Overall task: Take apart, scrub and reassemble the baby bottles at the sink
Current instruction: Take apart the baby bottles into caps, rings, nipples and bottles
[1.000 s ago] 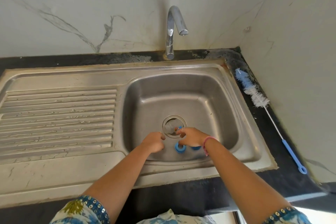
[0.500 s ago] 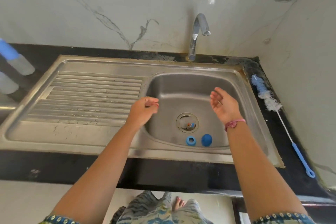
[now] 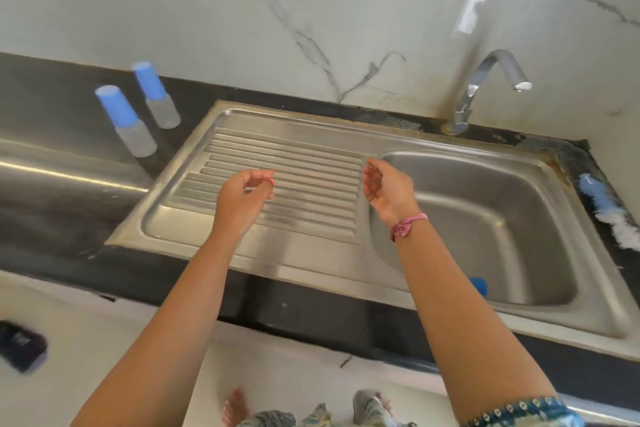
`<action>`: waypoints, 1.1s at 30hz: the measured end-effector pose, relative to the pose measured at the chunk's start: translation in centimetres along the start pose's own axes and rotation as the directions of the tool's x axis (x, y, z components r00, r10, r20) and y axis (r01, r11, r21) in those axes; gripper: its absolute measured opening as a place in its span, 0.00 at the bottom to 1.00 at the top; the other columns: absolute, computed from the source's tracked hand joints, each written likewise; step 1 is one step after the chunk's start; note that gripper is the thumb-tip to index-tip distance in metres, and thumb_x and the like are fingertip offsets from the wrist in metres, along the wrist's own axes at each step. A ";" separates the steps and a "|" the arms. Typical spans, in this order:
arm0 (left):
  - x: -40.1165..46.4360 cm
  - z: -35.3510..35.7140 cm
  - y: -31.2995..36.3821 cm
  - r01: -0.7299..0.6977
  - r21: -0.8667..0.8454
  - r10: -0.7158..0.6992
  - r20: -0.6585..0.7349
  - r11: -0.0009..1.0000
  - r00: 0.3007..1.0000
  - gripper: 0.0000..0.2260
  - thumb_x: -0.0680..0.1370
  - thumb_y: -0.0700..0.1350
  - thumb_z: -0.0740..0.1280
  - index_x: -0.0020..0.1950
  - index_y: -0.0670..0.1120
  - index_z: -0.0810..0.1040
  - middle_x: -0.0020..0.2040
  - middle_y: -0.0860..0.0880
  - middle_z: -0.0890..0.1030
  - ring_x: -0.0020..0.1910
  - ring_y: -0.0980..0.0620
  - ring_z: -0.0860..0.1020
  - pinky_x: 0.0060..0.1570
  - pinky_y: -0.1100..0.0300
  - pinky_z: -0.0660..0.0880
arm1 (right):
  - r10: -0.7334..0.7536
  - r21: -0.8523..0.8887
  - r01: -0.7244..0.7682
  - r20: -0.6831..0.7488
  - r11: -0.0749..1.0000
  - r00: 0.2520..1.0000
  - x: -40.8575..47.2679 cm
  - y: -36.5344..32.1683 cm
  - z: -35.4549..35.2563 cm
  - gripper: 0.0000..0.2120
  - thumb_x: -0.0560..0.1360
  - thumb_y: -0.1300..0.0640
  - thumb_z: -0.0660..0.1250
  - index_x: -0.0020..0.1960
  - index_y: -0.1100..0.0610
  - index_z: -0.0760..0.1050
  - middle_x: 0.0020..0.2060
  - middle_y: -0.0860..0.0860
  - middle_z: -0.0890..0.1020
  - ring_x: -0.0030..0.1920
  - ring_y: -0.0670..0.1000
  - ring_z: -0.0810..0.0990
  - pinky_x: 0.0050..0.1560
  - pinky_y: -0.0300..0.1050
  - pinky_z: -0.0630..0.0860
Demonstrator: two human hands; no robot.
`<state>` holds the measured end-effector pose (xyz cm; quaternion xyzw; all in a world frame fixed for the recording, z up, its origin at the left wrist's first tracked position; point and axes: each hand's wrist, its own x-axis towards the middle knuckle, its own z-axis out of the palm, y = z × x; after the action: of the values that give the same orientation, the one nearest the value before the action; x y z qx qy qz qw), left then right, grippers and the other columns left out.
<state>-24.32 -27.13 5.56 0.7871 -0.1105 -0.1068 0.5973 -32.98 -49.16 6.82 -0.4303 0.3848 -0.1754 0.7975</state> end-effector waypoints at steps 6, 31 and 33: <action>3.1 -11.9 -2.0 -0.011 0.006 0.012 -0.068 1.000 0.998 0.07 0.77 0.40 0.67 0.48 0.52 0.81 0.45 0.51 0.82 0.37 0.62 0.81 0.41 0.65 0.72 | -0.027 -0.144 0.049 0.148 0.988 0.989 -1.7 4.2 13.4 0.03 0.78 0.58 0.66 0.47 0.55 0.78 0.37 0.48 0.80 0.35 0.44 0.77 0.37 0.37 0.73; 10.8 -27.4 -6.7 0.135 -0.053 -0.142 -0.167 0.989 0.976 0.05 0.78 0.41 0.67 0.52 0.47 0.81 0.50 0.48 0.82 0.52 0.49 0.81 0.45 0.63 0.73 | -0.022 -0.710 0.693 0.701 -0.126 0.713 4.2 11.5 44.7 0.31 0.78 0.49 0.64 0.78 0.49 0.55 0.70 0.57 0.65 0.65 0.62 0.72 0.65 0.56 0.70; 11.0 -27.4 -6.9 0.143 -0.023 -0.145 -0.165 0.989 0.976 0.06 0.78 0.42 0.67 0.53 0.48 0.81 0.50 0.49 0.82 0.52 0.49 0.80 0.50 0.60 0.75 | -0.086 -0.721 0.688 0.693 -0.088 0.716 4.0 12.0 44.3 0.25 0.78 0.51 0.64 0.72 0.53 0.62 0.61 0.59 0.74 0.59 0.63 0.76 0.58 0.54 0.74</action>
<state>-5.28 -3.51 5.71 0.7960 -0.0025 -0.0844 0.5994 2.83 -20.41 9.91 -0.9663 0.0540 0.0009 0.2516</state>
